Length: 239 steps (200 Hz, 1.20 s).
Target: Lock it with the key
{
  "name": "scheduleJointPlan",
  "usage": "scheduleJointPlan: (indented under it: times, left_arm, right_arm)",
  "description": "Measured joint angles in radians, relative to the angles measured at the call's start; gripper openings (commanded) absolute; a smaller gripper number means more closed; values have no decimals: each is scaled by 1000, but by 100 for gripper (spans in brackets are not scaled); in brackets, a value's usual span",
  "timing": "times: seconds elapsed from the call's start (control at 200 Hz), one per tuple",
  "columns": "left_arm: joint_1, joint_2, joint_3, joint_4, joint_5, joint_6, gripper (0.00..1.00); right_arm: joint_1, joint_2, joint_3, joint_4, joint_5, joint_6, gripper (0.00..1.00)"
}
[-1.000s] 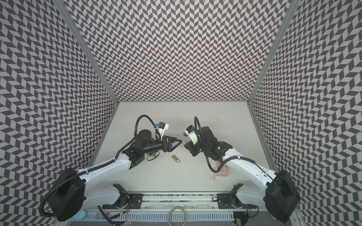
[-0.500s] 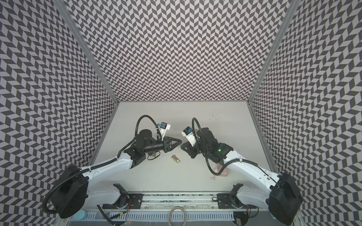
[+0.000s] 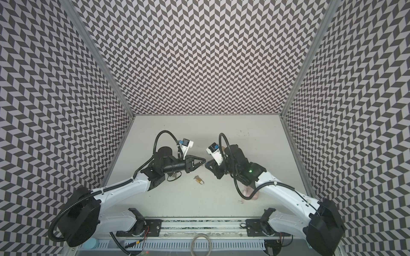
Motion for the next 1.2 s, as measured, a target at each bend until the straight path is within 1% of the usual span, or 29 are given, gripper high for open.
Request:
scheduleJointPlan:
  times: [0.15,0.235,0.265,0.285,0.315,0.335,0.34,0.381,0.411,0.416,0.436,0.441,0.451,0.476,0.511,0.636,0.696,0.816,0.901,0.981,1.041,1.116,1.197]
  left_arm:
    - [0,0,0,2,5,-5,0]
    - [0,0,0,1,6,-3,0]
    - [0,0,0,1,6,-3,0]
    - [0,-1,0,1,6,-3,0]
    - [0,-1,0,1,6,-3,0]
    - [0,-2,0,1,6,-3,0]
    - [0,-2,0,1,6,-3,0]
    - [-1,-6,0,0,6,-4,0]
    - [-1,-11,0,-2,5,-4,0]
    - [-1,-13,0,-2,5,-5,0]
    - [-1,-18,0,-2,3,-6,0]
    - [-1,-19,0,-2,3,-6,0]
    - [0,-24,0,-2,3,-8,0]
    - [1,-35,0,-2,3,-12,0]
    - [5,-54,0,-1,2,-19,0]
    - [24,-154,3,11,2,-59,0]
    - [36,-198,14,32,2,-85,0]
    - [56,-270,35,114,3,-150,0]
    - [63,-303,55,185,7,-205,0]
    - [63,-322,73,244,8,-252,0]
    - [63,-332,89,282,8,-286,0]
    - [63,-340,109,311,7,-314,0]
    - [63,-342,130,325,6,-328,0]
  right_arm:
    - [0,-1,-5,1,4,0,7]
    - [1,-1,-6,2,4,0,7]
    - [1,-1,-6,2,4,0,8]
    - [1,-2,-6,1,4,0,13]
    - [1,-2,-6,2,5,0,25]
    - [1,-2,-6,2,5,0,37]
    - [1,-3,-6,2,5,1,38]
    - [1,-6,-6,3,4,10,59]
    - [1,-13,-6,5,3,13,72]
    - [1,-15,-6,6,3,15,72]
    - [1,-22,-6,9,3,19,81]
    - [1,-24,-6,10,3,20,81]
    - [1,-30,-6,12,3,23,87]
    - [1,-45,-6,23,3,32,95]
    - [1,-69,-9,43,3,41,99]
    - [1,-201,-40,176,8,72,100]
    - [1,-259,-46,232,13,75,98]
    - [1,-317,-40,345,-14,68,96]
    - [1,-316,-21,409,-61,61,93]
    - [1,-299,11,457,-116,55,89]
    - [8,-274,46,480,-144,42,88]
    - [36,-239,92,498,-148,17,87]
    - [87,-203,137,499,-123,-37,84]
